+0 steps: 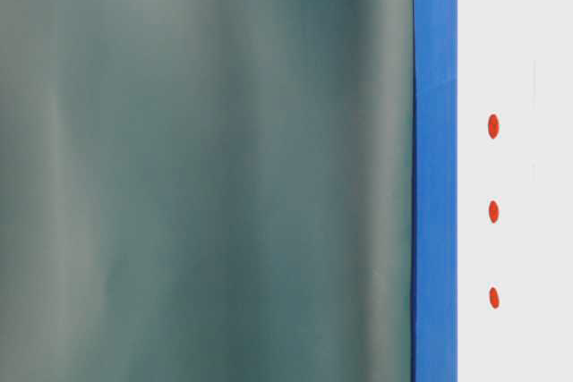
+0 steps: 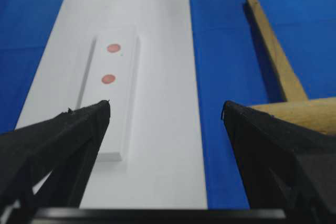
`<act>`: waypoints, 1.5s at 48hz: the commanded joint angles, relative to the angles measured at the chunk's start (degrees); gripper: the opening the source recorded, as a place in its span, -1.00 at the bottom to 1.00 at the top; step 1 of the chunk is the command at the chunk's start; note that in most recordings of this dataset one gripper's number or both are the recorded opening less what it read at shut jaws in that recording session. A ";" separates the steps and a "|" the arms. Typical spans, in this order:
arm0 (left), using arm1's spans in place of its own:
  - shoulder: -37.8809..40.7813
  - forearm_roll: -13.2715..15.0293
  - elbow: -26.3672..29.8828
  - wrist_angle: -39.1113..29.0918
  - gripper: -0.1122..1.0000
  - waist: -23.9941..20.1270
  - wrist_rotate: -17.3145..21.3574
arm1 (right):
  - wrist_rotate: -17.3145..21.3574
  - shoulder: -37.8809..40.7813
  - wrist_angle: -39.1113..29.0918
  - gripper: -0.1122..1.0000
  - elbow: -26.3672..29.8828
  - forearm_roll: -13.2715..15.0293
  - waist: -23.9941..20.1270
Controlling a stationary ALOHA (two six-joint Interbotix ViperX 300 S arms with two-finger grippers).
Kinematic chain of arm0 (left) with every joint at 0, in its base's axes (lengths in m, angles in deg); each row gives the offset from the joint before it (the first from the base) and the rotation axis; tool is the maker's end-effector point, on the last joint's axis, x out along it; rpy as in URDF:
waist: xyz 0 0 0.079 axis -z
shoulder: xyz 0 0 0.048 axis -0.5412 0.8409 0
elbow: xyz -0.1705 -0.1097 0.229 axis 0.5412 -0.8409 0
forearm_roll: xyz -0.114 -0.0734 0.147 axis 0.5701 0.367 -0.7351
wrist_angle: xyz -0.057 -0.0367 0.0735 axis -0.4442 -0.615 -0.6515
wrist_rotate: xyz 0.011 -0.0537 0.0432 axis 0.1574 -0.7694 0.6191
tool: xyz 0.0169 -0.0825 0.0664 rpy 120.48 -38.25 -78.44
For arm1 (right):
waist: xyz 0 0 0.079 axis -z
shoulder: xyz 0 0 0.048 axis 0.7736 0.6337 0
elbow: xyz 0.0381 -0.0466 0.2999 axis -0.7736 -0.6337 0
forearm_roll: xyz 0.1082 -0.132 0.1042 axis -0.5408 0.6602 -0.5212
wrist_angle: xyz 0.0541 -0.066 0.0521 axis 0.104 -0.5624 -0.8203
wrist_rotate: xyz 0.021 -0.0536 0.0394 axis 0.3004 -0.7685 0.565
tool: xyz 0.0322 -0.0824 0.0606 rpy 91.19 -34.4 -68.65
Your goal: Hit the mark with a hammer.
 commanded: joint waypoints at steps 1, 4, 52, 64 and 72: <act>0.44 0.09 0.70 0.18 0.75 0.09 -0.09 | -0.09 0.44 0.00 0.63 0.70 0.18 0.09; 0.44 0.09 0.70 0.18 0.75 0.09 -0.09 | -0.09 0.44 0.00 0.63 0.70 0.18 0.09; 0.44 0.09 0.62 0.00 0.75 0.09 -0.09 | -0.09 0.44 0.97 0.63 0.70 0.18 0.09; 0.44 0.09 0.62 0.00 0.75 0.09 -0.09 | -0.09 0.44 0.97 0.63 0.70 0.09 0.09; 0.44 0.09 0.62 0.00 0.75 0.09 -0.09 | -0.09 0.35 0.97 0.63 0.70 0.18 0.09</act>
